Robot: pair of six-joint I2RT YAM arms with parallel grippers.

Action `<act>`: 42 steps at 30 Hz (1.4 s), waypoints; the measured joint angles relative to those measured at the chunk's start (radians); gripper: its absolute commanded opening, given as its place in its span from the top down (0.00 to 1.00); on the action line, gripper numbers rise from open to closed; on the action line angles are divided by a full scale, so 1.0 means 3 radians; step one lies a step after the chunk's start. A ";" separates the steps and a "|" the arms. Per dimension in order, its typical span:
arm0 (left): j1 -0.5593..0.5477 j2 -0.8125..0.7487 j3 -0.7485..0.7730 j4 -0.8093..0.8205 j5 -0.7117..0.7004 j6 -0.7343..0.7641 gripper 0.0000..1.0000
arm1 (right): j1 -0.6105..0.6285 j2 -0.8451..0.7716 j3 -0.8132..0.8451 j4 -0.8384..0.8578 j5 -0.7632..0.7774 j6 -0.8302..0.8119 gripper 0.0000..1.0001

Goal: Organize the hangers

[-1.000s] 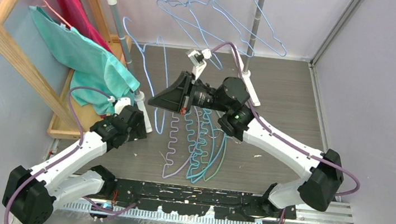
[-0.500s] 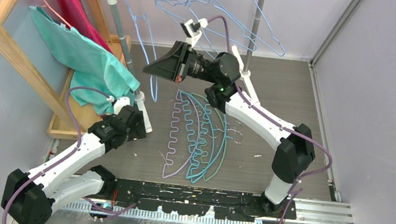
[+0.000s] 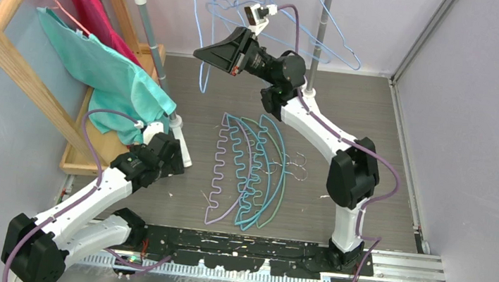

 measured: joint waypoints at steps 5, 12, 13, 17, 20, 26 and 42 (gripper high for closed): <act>0.0000 0.0000 0.0000 0.0000 0.0000 0.0006 0.02 | -0.0118 0.0175 -0.0268 0.0398 0.0095 0.0423 0.99; 0.0000 0.0008 0.0000 0.0004 0.0001 0.0006 0.02 | -0.0364 0.0061 -0.0811 0.0814 0.0214 0.0580 0.99; 0.0000 0.0014 0.0000 0.0005 0.0003 0.0006 0.02 | -0.0388 0.0022 -0.0860 0.0828 0.0223 0.0575 0.99; 0.0000 0.0069 0.0000 0.0025 0.0014 0.0006 0.02 | -0.0492 -0.0175 -0.0992 0.0827 0.0261 0.0559 0.99; 0.0000 0.0113 0.0000 0.0048 0.0028 0.0005 0.02 | -0.0589 -0.0278 -0.1061 0.0800 0.0300 0.0535 0.99; 0.0000 0.0134 0.0000 0.0056 0.0032 0.0005 0.02 | -0.0790 -0.0481 -0.1263 0.0502 0.0356 0.0228 0.99; 0.0000 0.0170 -0.0001 0.0083 0.0062 0.0004 0.02 | -0.1329 -0.0813 -0.1483 0.0003 0.0420 -0.0338 0.99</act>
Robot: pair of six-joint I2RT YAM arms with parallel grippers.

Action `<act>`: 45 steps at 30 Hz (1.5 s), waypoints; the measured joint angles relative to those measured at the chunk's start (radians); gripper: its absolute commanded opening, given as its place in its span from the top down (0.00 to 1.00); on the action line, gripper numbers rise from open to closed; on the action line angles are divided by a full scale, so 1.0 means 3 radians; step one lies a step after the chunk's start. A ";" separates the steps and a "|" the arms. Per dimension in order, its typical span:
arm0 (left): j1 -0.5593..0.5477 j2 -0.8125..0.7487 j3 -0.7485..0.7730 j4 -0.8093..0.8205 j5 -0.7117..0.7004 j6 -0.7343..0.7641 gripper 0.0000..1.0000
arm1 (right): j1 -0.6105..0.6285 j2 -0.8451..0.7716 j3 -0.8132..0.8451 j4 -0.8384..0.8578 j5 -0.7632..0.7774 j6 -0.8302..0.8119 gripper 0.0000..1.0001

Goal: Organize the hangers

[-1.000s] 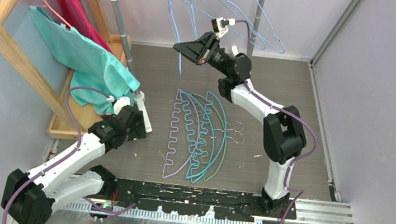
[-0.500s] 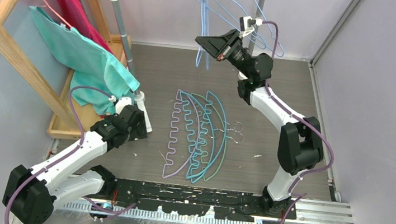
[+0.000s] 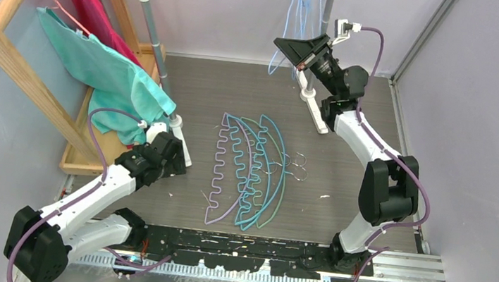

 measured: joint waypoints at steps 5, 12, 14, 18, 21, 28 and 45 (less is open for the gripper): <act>0.0000 0.0000 -0.0029 0.0023 0.0001 -0.0009 0.02 | -0.0131 0.0042 -0.0033 0.0099 -0.0011 0.0029 0.96; 0.0000 0.0020 -0.0050 0.0057 0.0004 -0.0011 0.02 | -0.0196 0.0055 -0.0153 0.0189 -0.0032 0.0107 0.59; 0.0000 0.0022 -0.0053 0.0060 0.0009 -0.0013 0.02 | -0.0201 0.0055 -0.0210 0.0149 -0.0043 0.0118 0.50; 0.0000 0.0022 -0.0078 0.0066 0.0028 -0.0017 0.02 | -0.0205 0.0033 -0.0300 0.0041 -0.0065 0.0050 0.32; 0.0000 0.0022 -0.0084 0.0072 0.0028 -0.0022 0.02 | -0.0205 -0.0183 -0.0445 -0.0290 -0.0032 -0.0198 0.20; 0.0000 0.0067 -0.0084 0.0072 0.0027 -0.0023 0.02 | -0.0205 -0.1254 -0.0673 -0.1406 0.0361 -0.1183 0.12; 0.0000 0.0239 -0.0079 0.0072 0.0023 -0.0024 0.02 | 0.0389 -0.2926 -0.1759 -0.3812 0.1815 -0.2862 0.36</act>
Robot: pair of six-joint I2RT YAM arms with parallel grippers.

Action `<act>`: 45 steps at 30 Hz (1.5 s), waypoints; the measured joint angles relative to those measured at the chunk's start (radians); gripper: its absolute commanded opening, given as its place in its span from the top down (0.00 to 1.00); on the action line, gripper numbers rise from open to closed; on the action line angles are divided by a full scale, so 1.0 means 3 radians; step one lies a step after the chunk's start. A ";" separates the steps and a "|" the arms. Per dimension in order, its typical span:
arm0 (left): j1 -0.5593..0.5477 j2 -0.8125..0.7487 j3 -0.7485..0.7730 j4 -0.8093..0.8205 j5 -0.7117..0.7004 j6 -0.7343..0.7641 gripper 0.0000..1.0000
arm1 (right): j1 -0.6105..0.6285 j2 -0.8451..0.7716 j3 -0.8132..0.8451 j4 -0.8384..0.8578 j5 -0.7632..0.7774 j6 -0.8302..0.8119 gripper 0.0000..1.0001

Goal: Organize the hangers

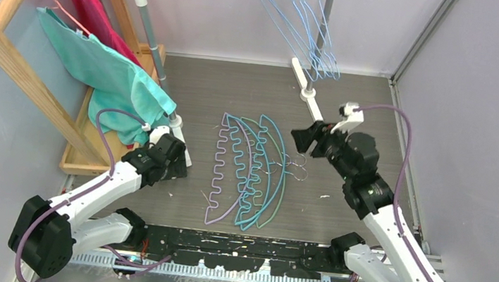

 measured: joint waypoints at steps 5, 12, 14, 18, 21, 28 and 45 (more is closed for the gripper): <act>0.0000 0.0018 0.0000 0.0003 0.0001 0.0001 0.02 | 0.0249 -0.0183 -0.0482 -0.0308 0.0102 0.0047 0.51; 0.0000 0.0051 0.0000 0.0032 0.0004 0.0001 0.02 | 0.0559 -0.0051 -0.1235 -0.0317 0.0086 0.0421 0.55; 0.0000 0.0051 0.0000 0.0047 0.0004 0.0001 0.02 | 0.0659 0.0032 -0.1369 -0.0259 0.0076 0.0534 0.55; 0.0000 0.0058 0.0000 0.0062 0.0005 0.0001 0.02 | 0.0847 0.0242 -0.1530 -0.0018 0.0074 0.0757 0.55; 0.0000 0.0056 0.0000 0.0066 0.0006 0.0001 0.02 | 0.0910 0.0351 -0.1601 0.0178 0.0069 0.0884 0.55; 0.0000 0.0023 -0.0001 0.0069 0.0025 0.0000 0.02 | 0.0928 0.0559 -0.1703 0.0585 0.0079 0.1063 0.57; 0.0000 -0.0003 -0.0001 0.0071 0.0031 0.0001 0.02 | 0.1202 0.0778 -0.1662 0.0726 0.0395 0.1129 0.99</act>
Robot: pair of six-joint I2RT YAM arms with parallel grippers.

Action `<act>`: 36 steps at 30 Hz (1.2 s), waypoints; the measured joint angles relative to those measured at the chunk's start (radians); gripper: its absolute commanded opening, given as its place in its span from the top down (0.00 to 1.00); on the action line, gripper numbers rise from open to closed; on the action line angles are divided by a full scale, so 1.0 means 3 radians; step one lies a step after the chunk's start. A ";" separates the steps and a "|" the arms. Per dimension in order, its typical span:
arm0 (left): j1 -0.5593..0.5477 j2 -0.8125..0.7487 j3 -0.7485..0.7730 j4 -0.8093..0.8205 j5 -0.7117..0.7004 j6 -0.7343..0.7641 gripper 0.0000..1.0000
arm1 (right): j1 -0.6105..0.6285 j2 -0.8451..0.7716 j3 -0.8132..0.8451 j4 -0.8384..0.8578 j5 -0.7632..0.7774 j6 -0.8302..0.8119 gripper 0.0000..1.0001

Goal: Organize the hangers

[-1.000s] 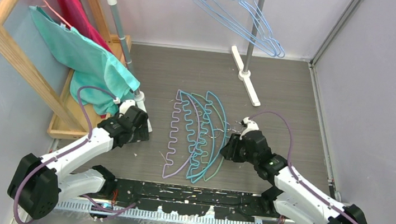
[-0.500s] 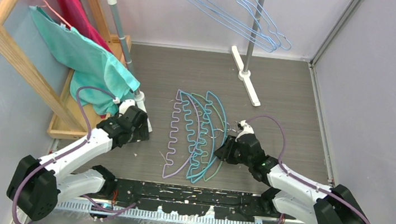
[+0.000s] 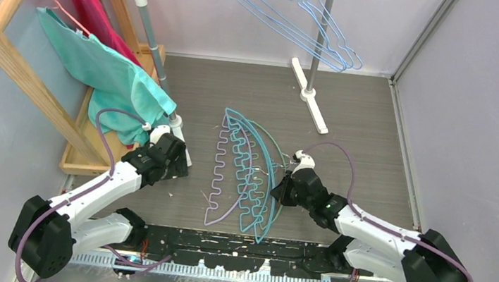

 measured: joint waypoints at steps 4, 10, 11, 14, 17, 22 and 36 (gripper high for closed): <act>0.0000 -0.0001 0.0000 0.0001 0.0003 0.0001 0.02 | 0.0261 -0.0209 0.0408 -0.0655 0.0392 -0.0275 0.99; 0.0000 -0.0034 0.0000 0.0000 0.0009 0.0008 0.02 | 0.0498 -0.0201 0.1258 -0.1246 0.1010 -0.0637 0.99; 0.0000 -0.0047 0.0000 -0.0001 0.0009 0.0011 0.02 | 0.0533 -0.0165 0.1349 -0.1282 0.1108 -0.0690 0.99; 0.0000 -0.0093 0.0006 -0.0025 0.0018 0.0013 0.02 | 0.0627 0.0089 0.1542 -0.1358 0.1366 -0.0820 0.99; -0.0003 -0.0202 0.0025 -0.0056 0.0102 0.0005 0.02 | 0.0718 0.0470 0.1592 -0.1375 0.1544 -0.0895 0.99; -0.0173 -0.0374 0.0079 0.0033 0.0323 -0.0048 0.02 | 0.0858 0.0882 0.1592 -0.1438 0.1743 -0.0968 0.99; -0.0582 -0.0300 0.0081 0.0693 0.0534 -0.0186 0.02 | 0.0904 0.0839 0.1690 -0.1273 0.1715 -0.0991 0.99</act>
